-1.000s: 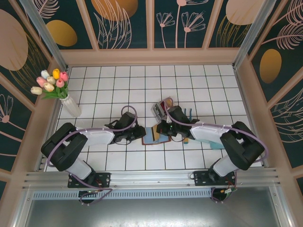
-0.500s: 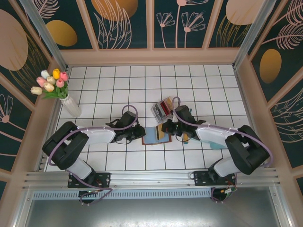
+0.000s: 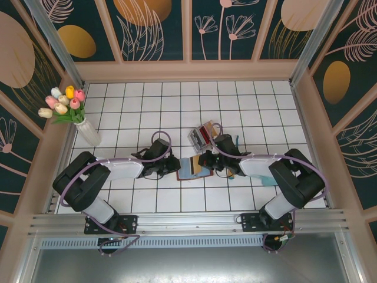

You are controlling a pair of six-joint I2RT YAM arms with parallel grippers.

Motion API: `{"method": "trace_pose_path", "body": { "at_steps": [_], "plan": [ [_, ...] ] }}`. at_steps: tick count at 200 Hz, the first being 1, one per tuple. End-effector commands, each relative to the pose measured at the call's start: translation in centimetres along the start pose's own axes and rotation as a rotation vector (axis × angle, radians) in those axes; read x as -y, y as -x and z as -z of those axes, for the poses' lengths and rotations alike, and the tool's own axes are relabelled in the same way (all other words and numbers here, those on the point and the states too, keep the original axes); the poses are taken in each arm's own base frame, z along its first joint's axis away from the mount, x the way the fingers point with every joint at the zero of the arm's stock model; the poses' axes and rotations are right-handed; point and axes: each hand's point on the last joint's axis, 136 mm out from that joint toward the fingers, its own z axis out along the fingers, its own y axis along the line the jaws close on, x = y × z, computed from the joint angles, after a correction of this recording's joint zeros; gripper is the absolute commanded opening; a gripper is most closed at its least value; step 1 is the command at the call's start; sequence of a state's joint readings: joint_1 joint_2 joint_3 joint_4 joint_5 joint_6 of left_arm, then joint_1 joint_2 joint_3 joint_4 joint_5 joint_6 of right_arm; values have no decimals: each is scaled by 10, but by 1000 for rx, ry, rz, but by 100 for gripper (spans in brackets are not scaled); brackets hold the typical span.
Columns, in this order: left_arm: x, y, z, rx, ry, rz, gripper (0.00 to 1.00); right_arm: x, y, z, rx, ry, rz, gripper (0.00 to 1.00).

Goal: Put the credit cards into the card holder

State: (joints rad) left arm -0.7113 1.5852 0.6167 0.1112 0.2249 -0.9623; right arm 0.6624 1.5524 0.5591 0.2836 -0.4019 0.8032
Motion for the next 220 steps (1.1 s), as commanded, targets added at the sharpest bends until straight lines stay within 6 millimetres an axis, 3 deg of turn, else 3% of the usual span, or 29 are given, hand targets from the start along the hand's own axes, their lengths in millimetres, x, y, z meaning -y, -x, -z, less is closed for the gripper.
{"method": "trace_pose_path", "body": {
  "at_steps": [1,40,62,80,125,167,220],
  "plan": [
    [-16,-8,-5,-23,51,12,18,8,-25,-5,-72,-9,-22,0],
    [-17,-9,-4,-23,56,14,16,14,-14,9,-8,-89,-5,0],
    [-17,-9,-2,-17,50,16,16,-3,0,29,74,-14,6,0],
    [-16,-9,-4,-18,44,16,16,-2,-8,20,8,-3,-2,0],
    [-12,-9,-4,-23,28,22,16,24,-21,4,-23,-99,-28,0],
    [-13,-9,-5,-22,32,24,16,11,-28,-4,-75,-22,-22,0],
    [-18,-8,-2,-11,54,24,16,14,-12,11,5,-86,3,0]
  ]
}}
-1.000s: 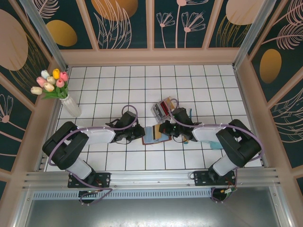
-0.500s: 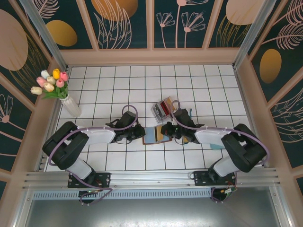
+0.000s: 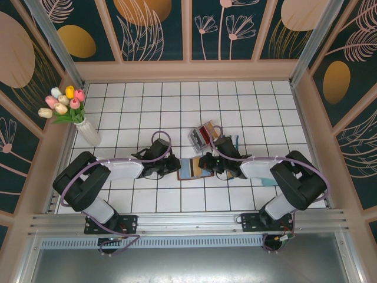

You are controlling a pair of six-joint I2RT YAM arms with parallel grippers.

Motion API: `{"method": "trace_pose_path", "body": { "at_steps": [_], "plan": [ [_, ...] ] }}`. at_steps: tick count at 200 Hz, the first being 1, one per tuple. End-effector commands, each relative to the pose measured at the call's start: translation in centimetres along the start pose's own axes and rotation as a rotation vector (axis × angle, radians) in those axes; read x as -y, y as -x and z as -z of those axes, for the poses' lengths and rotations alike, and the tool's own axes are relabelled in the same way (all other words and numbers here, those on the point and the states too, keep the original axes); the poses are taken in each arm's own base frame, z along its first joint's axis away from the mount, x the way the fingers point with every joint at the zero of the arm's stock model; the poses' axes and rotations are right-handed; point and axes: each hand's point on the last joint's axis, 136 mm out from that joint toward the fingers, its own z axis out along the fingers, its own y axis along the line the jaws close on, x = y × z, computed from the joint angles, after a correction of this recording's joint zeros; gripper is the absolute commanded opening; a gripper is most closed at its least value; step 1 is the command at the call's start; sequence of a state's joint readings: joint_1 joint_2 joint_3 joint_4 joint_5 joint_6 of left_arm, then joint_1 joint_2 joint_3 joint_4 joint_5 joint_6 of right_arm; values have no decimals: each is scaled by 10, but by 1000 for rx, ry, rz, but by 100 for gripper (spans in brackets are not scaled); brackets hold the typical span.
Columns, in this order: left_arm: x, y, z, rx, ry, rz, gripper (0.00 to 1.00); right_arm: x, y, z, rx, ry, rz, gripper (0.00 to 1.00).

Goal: Put the credit cards into the card holder

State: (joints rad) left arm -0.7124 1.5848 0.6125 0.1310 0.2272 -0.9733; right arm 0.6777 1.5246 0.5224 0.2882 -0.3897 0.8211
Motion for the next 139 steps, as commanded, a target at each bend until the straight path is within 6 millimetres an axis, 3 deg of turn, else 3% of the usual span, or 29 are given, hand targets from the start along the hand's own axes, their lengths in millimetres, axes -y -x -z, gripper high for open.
{"method": "trace_pose_path", "body": {
  "at_steps": [1,20,73,139],
  "plan": [
    [-20,-9,-1,-18,69,16,16,10,-1,9,12,-80,14,0],
    [-22,-10,-1,-18,71,19,15,11,7,21,48,-80,27,0],
    [-24,-11,-1,-20,74,19,15,19,7,14,27,-134,70,0],
    [-18,-10,-4,-28,62,11,14,9,-13,-14,-60,-90,78,0]
  ]
}}
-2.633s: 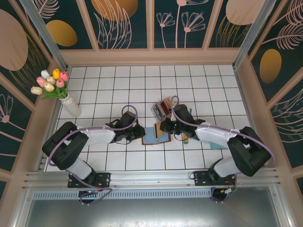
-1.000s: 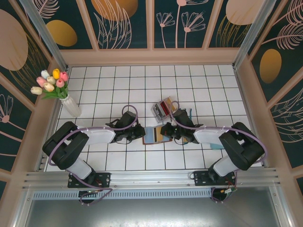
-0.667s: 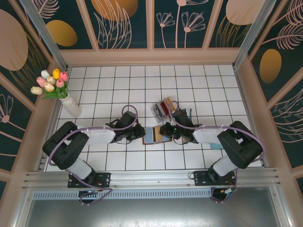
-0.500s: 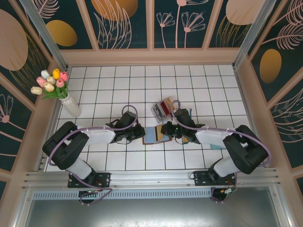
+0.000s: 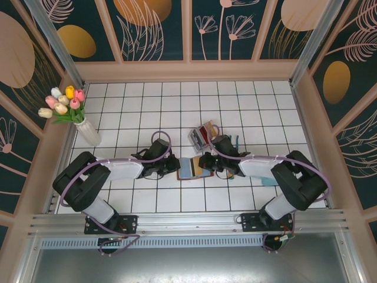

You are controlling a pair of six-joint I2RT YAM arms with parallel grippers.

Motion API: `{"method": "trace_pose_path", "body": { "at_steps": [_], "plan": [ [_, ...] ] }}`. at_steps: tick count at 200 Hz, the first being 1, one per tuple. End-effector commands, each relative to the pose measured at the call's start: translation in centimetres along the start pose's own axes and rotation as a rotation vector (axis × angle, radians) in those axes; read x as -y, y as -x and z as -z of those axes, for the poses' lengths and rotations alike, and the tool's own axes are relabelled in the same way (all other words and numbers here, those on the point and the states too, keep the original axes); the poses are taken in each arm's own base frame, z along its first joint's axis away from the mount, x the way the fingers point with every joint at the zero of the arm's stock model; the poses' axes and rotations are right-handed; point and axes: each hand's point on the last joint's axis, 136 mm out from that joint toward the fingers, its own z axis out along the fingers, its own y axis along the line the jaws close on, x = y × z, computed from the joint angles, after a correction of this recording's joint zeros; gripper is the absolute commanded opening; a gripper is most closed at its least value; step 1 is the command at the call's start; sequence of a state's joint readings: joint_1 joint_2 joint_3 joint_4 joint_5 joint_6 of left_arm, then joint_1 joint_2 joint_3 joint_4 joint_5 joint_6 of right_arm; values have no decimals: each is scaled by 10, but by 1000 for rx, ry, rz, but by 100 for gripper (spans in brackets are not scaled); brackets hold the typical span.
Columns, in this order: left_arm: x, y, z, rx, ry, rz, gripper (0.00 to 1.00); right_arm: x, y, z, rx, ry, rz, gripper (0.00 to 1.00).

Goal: Put the credit cards into the card holder

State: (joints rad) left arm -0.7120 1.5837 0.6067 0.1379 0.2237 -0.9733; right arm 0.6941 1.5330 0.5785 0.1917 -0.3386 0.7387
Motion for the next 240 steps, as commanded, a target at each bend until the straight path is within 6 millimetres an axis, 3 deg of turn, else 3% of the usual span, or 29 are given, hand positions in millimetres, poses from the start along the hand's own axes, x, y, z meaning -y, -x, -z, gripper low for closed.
{"method": "trace_pose_path", "body": {
  "at_steps": [1,66,102,131,151,207,240],
  "plan": [
    [-17,-10,-3,-32,62,12,14,6,-17,-13,-60,-24,4,0],
    [-21,-11,-3,-30,72,19,14,-5,-1,4,-9,-4,6,0],
    [-16,-9,-6,-34,57,17,14,-15,-16,-14,-61,70,-44,0],
    [-18,-10,-4,-31,59,20,14,-24,-15,-20,-53,92,-69,2],
    [-19,-11,-5,-30,65,23,14,-18,-17,-24,-46,50,-87,3],
    [-21,-10,-3,-26,73,22,14,-1,-14,-8,-45,-65,-32,24],
    [-22,-11,-4,-29,74,20,14,6,-12,-2,-55,-105,-13,29]
  ]
}}
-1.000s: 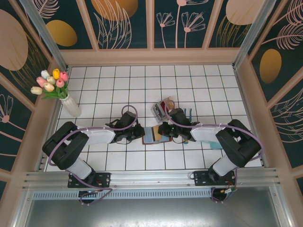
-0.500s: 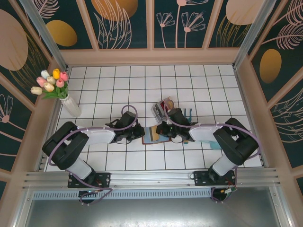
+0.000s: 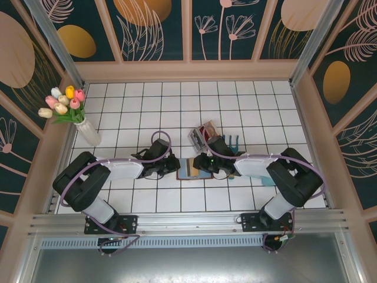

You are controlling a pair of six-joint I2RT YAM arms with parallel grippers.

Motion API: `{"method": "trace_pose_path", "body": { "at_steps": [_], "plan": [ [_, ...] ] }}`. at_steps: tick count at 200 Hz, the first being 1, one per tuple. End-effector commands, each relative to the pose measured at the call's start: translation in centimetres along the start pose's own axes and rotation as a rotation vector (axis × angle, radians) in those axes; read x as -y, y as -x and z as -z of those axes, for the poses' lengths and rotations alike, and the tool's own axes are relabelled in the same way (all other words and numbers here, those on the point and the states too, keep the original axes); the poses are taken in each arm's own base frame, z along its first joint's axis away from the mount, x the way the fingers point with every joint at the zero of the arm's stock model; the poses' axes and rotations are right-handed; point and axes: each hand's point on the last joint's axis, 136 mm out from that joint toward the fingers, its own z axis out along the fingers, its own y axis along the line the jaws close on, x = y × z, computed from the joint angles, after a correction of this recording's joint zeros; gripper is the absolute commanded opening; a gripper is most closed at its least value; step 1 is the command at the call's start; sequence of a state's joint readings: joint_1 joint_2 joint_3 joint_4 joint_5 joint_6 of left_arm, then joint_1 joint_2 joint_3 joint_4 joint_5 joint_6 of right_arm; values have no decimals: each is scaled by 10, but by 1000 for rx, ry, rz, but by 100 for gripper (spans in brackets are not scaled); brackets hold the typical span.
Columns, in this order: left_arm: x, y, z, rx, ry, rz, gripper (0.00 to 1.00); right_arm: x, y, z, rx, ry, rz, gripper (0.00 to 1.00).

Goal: Put the credit cards into the card holder

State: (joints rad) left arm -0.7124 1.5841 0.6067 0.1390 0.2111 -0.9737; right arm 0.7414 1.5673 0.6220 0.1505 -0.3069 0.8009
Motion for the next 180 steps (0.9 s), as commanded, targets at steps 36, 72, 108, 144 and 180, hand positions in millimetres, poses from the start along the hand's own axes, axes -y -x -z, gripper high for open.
{"method": "trace_pose_path", "body": {
  "at_steps": [36,72,108,144,180],
  "plan": [
    [-19,-13,-4,-42,62,20,14,8,-8,2,-53,-53,25,21],
    [-17,-12,-4,-40,56,19,13,-20,-13,-6,-105,78,42,8],
    [-16,-11,-4,-38,54,22,14,-32,-12,-11,-111,113,42,9],
    [-18,-12,-4,-37,60,19,14,-36,-10,-9,-113,130,50,10],
    [-21,-10,-1,-21,77,20,14,-28,19,26,16,-22,122,21]
  ]
}}
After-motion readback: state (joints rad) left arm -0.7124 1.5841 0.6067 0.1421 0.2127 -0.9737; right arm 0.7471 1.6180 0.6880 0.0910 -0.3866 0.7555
